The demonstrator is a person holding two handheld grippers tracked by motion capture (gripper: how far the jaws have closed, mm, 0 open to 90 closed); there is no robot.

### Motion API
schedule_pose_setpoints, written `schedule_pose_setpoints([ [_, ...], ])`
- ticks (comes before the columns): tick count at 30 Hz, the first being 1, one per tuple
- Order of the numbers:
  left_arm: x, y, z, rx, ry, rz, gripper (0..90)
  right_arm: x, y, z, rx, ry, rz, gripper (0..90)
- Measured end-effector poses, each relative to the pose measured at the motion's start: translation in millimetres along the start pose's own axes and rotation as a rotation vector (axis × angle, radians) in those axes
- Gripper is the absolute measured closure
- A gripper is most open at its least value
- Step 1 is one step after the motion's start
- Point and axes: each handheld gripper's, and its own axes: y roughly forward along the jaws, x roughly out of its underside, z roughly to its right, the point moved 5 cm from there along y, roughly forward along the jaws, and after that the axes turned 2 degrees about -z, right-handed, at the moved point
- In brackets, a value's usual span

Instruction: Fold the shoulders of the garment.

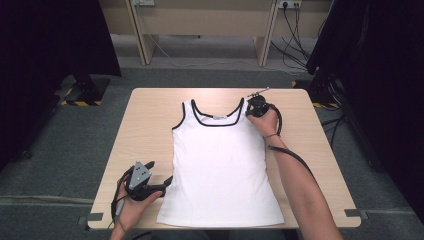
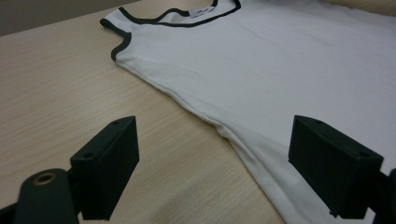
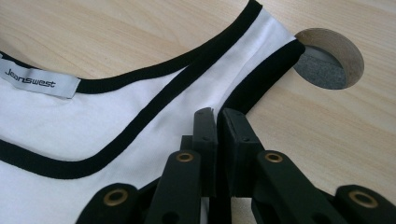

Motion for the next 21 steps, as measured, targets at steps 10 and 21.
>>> schedule_pose_setpoints([
  [10, 0.0, 0.0, 0.4, -0.002, 0.006, -0.002, 15.3, -1.7, -1.9, 4.6, -0.052, 0.102, 0.000, 86.6],
  [21, 0.0, 0.1, 0.8, -0.004, 0.009, -0.003, 15.3, -10.3, -24.0, -6.4, -0.132, 0.096, 0.058, 86.7],
])
